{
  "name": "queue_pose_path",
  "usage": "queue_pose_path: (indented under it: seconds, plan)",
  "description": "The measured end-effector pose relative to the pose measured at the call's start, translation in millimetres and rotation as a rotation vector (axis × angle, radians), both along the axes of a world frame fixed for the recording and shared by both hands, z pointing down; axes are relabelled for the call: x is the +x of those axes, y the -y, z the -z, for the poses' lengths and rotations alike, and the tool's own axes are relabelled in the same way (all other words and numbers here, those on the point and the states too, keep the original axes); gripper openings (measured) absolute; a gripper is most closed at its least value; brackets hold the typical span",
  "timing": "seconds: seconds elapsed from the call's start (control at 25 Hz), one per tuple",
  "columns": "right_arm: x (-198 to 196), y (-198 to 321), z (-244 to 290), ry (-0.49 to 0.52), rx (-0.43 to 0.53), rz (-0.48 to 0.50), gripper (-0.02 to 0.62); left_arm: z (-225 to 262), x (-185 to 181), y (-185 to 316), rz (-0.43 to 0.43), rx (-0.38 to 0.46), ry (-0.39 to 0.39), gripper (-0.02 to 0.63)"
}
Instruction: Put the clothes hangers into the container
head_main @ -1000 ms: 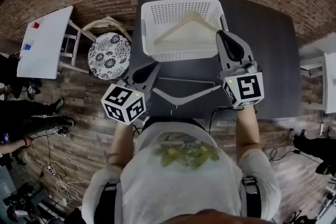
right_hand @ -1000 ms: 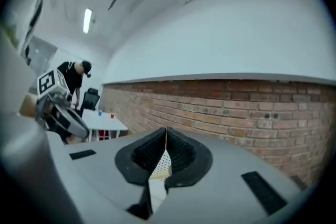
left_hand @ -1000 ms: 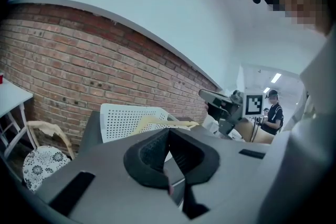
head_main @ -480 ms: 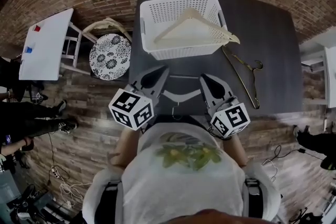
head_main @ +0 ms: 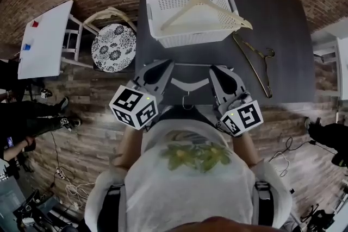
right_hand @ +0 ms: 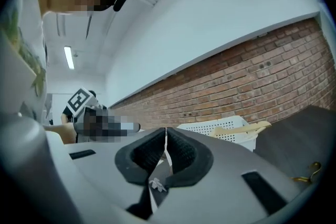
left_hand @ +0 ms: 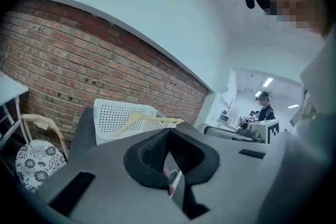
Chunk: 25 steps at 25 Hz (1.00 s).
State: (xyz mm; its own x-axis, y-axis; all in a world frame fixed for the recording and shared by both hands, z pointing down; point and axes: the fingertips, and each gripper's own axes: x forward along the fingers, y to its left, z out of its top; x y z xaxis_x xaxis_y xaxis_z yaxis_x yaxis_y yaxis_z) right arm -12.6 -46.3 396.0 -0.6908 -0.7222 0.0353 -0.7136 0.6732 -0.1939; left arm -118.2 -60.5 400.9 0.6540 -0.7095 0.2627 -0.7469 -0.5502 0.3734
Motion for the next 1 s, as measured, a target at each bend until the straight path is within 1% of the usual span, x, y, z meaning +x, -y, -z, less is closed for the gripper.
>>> queue_pose_path:
  seconds: [0.08, 0.2, 0.24, 0.28, 0.32, 0.4, 0.52, 0.6, 0.68, 0.76, 0.84, 1.0]
  plan:
    - [-4, -6, -8, -0.082, 0.008, 0.011, 0.034, -2, -6, -4, -0.002, -0.009, 0.001, 0.028]
    - [-11, -14, -31, -0.223, -0.007, 0.074, 0.037, -5, -15, -8, -0.006, -0.024, 0.004, 0.028]
    - [-13, -16, -41, -0.275, -0.016, 0.101, 0.056, -6, -18, -8, -0.007, -0.028, 0.006, 0.028]
    - [-15, -19, -51, -0.333, -0.026, 0.132, 0.115, -6, -21, -9, -0.007, -0.031, 0.007, 0.028]
    - [-17, -22, -63, -0.402, -0.035, 0.165, 0.150, -7, -24, -9, -0.007, -0.034, 0.007, 0.028]
    - [-20, -32, -93, -0.573, -0.038, 0.240, 0.167, -9, -29, -10, -0.005, -0.042, 0.007, 0.028]
    - [-19, -50, -150, -0.848, -0.059, 0.383, 0.173, -13, -33, -11, -0.011, -0.054, 0.005, 0.028]
    - [-16, -60, -186, -0.994, -0.086, 0.484, 0.175, -14, -34, -12, -0.020, -0.061, 0.006, 0.028]
    - [-12, -64, -217, -1.124, -0.083, 0.576, 0.186, -16, -34, -13, -0.027, -0.069, 0.008, 0.028]
    - [-9, -62, -242, -1.230, -0.061, 0.656, 0.190, -18, -36, -14, -0.027, -0.077, 0.010, 0.028]
    - [-9, -58, -264, -1.311, -0.042, 0.727, 0.190, -21, -38, -15, -0.023, -0.086, 0.011, 0.028]
    - [-12, -53, -301, -1.421, -0.017, 0.837, 0.192, -30, -46, -19, -0.005, -0.107, 0.012, 0.028]
